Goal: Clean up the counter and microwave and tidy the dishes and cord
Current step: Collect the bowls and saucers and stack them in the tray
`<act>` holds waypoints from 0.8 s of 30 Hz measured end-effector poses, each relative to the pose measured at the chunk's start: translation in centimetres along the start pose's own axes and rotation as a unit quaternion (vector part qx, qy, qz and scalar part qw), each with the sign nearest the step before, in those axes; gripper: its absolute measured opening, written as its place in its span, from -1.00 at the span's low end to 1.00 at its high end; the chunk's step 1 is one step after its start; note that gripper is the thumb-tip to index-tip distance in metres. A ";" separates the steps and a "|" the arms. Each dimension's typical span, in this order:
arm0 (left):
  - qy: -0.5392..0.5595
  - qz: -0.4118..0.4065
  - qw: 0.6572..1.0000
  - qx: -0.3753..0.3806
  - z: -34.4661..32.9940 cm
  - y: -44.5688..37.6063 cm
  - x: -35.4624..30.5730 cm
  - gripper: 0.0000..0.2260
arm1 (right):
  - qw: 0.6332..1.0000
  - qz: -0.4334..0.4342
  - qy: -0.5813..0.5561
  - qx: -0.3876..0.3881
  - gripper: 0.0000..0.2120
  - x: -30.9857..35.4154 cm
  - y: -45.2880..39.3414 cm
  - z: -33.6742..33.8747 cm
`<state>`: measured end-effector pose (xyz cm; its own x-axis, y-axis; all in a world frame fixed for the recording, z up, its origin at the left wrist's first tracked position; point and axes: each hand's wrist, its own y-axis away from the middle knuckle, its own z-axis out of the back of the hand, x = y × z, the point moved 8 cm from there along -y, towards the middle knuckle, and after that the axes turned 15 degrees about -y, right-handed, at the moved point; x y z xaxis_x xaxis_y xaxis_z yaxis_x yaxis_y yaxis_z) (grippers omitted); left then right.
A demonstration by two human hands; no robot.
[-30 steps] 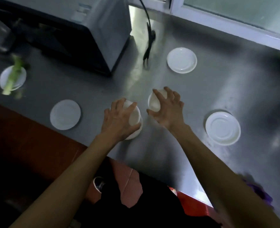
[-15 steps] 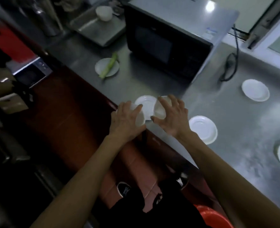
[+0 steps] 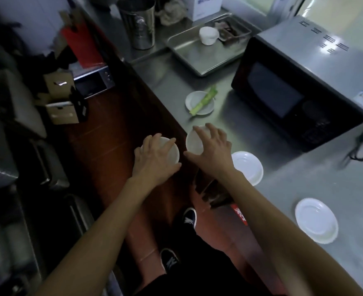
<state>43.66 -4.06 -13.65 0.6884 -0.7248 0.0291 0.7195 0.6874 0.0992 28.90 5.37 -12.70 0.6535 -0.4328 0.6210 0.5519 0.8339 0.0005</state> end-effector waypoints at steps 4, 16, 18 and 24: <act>-0.014 0.005 1.000 0.011 -0.4 -4.1 2.0 -0.28 | 1.000 -0.003 -0.019 0.005 -0.21 -0.1 -4.8 -1.3; -0.031 0.031 0.999 0.013 3.3 -17.7 6.2 -0.32 | 0.998 0.004 -0.066 -0.002 -0.25 0.9 -19.0 -0.9; -0.021 0.037 0.999 0.011 3.9 -19.3 7.2 -0.33 | 0.997 0.010 -0.080 -0.002 -0.25 1.7 -21.0 -1.1; -0.006 0.033 0.999 0.017 3.8 -23.8 11.3 -0.35 | 0.998 -0.016 -0.063 -0.017 -0.25 3.6 -26.5 -2.7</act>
<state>33.97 -28.81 -11.94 0.7334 -0.6781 0.0478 0.6685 0.7321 0.1308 18.10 -19.21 -12.61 0.5659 -0.4103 0.7151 0.5900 0.8074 -0.0037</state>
